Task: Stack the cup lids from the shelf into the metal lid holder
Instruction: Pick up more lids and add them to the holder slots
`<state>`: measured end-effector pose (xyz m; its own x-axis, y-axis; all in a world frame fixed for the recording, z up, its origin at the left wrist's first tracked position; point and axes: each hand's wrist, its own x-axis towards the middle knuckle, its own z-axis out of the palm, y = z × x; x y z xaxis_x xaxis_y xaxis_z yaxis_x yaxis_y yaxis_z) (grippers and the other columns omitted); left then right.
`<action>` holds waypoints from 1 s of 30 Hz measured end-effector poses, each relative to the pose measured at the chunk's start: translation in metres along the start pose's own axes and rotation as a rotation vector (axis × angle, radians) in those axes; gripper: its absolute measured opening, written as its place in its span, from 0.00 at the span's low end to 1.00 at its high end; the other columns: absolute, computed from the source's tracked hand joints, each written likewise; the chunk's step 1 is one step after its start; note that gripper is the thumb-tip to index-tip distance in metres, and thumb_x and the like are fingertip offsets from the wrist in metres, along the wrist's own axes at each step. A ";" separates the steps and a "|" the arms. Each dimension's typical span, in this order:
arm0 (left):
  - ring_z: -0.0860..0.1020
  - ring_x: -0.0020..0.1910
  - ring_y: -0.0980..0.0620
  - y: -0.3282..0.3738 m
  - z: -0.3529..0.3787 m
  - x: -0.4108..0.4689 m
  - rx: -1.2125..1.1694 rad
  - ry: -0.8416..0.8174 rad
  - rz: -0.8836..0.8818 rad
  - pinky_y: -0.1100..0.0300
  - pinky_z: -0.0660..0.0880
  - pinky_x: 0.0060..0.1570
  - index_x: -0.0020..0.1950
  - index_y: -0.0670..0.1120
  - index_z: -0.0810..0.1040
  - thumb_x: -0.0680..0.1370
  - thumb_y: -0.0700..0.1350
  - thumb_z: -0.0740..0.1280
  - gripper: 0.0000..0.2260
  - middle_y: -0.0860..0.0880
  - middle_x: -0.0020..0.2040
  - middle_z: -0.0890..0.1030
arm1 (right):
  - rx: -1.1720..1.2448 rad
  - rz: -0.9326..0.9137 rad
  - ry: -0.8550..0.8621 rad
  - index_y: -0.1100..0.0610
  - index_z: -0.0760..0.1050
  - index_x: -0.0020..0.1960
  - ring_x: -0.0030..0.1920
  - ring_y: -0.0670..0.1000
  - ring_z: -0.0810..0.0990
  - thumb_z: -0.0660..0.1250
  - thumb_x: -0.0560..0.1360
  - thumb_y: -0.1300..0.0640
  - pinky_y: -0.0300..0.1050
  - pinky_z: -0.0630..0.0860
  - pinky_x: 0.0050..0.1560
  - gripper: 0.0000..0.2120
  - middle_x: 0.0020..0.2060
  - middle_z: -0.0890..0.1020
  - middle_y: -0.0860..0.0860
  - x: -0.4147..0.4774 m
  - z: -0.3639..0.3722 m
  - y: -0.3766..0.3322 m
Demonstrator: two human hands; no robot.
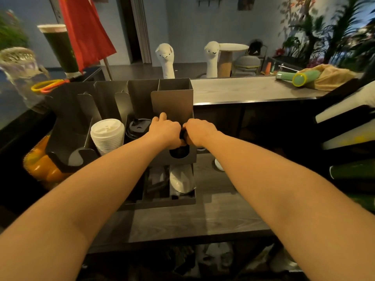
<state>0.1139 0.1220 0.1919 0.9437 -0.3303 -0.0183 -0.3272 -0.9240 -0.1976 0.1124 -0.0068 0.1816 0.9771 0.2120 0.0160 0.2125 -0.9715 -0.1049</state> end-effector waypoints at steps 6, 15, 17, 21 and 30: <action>0.72 0.62 0.42 0.001 -0.010 0.003 0.102 -0.064 0.019 0.46 0.65 0.64 0.48 0.51 0.71 0.77 0.64 0.65 0.17 0.49 0.46 0.74 | 0.263 0.109 -0.009 0.53 0.62 0.58 0.42 0.54 0.78 0.67 0.77 0.49 0.49 0.71 0.38 0.18 0.45 0.77 0.54 0.005 0.020 0.005; 0.72 0.63 0.43 0.001 -0.005 0.003 0.124 -0.075 0.046 0.45 0.63 0.66 0.50 0.51 0.73 0.79 0.62 0.63 0.14 0.49 0.46 0.74 | 0.178 0.045 0.014 0.54 0.66 0.61 0.44 0.54 0.77 0.64 0.80 0.50 0.49 0.73 0.42 0.14 0.48 0.75 0.52 -0.002 0.020 0.004; 0.73 0.62 0.44 0.002 -0.005 0.002 0.148 -0.039 0.058 0.46 0.64 0.65 0.55 0.50 0.77 0.79 0.62 0.63 0.17 0.48 0.48 0.76 | 0.192 0.057 0.039 0.54 0.67 0.61 0.42 0.53 0.76 0.65 0.79 0.49 0.48 0.72 0.40 0.14 0.48 0.76 0.52 -0.003 0.021 0.004; 0.73 0.60 0.45 -0.002 -0.002 -0.005 0.169 0.124 0.107 0.49 0.66 0.58 0.58 0.50 0.79 0.77 0.65 0.64 0.21 0.49 0.54 0.80 | 0.125 -0.018 0.142 0.54 0.71 0.64 0.46 0.57 0.78 0.64 0.81 0.51 0.53 0.77 0.46 0.14 0.55 0.75 0.53 -0.017 0.015 0.002; 0.78 0.48 0.52 0.009 0.025 -0.055 -0.203 0.422 0.201 0.57 0.75 0.47 0.59 0.51 0.80 0.78 0.58 0.68 0.15 0.51 0.50 0.81 | 0.333 0.049 0.502 0.55 0.73 0.65 0.49 0.51 0.76 0.63 0.80 0.63 0.43 0.73 0.43 0.15 0.64 0.72 0.52 -0.063 0.030 0.010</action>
<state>0.0601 0.1365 0.1662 0.7729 -0.5158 0.3696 -0.5428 -0.8391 -0.0357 0.0532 -0.0269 0.1500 0.8867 0.0134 0.4621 0.2329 -0.8765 -0.4214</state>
